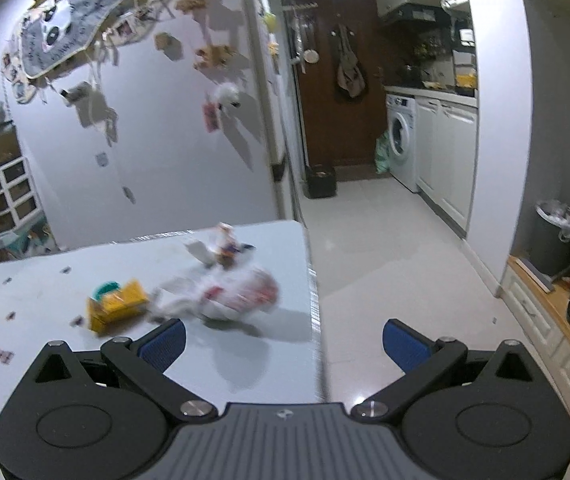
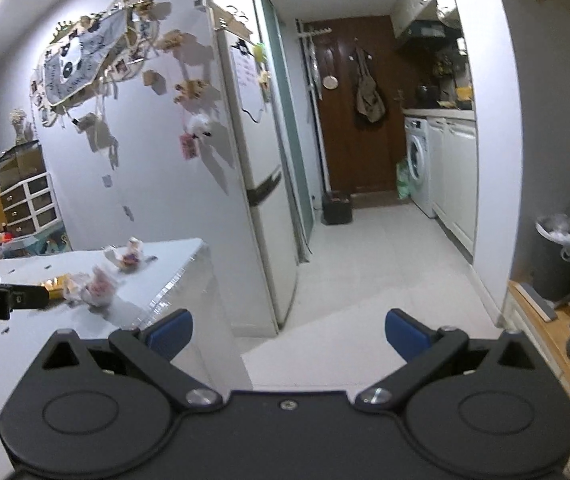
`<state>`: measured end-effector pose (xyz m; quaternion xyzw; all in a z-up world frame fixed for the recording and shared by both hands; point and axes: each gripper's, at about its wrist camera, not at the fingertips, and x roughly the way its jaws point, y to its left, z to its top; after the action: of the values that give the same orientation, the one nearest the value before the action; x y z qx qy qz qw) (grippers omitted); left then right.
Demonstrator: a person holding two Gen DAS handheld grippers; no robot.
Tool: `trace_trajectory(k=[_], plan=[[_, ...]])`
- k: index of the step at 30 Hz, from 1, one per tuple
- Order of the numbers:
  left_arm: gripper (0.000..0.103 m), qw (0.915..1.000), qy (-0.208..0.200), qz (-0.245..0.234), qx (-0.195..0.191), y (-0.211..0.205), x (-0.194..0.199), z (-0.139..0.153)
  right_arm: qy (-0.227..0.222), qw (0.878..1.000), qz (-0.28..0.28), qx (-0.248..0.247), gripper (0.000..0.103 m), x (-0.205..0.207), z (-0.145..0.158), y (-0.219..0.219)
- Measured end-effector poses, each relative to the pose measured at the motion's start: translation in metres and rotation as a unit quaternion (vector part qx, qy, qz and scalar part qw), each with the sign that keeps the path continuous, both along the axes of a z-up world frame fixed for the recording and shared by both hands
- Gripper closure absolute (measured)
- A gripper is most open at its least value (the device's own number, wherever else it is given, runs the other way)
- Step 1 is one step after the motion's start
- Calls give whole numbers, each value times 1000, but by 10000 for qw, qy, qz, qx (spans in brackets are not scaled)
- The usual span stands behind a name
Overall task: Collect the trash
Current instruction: 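Move both open tools back from the bin toward the counter, then lower the left tool toward the yellow packet while the right tool approaches the white plastic bag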
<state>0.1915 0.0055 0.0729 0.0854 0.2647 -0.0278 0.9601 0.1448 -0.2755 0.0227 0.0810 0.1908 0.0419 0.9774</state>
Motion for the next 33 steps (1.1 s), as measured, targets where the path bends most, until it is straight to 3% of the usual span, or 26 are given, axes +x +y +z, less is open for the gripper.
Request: trace_trajectory(k=[9,17,25,33], plan=[[0,9986,-320,389,183,71,32,25,-183,9988,448,-100,0,33,18,65],[0,9988,-278,382,163,133,75,13,-105,9983,578,56,0,68,23,113],[0,9991,1,304,-295,190,127,-32,-339,9944,998,-6,0,100,13,151],[0,9930,134,142,-1164,252,176,-70,-380,9882,1450,303,0,122,-6,163]])
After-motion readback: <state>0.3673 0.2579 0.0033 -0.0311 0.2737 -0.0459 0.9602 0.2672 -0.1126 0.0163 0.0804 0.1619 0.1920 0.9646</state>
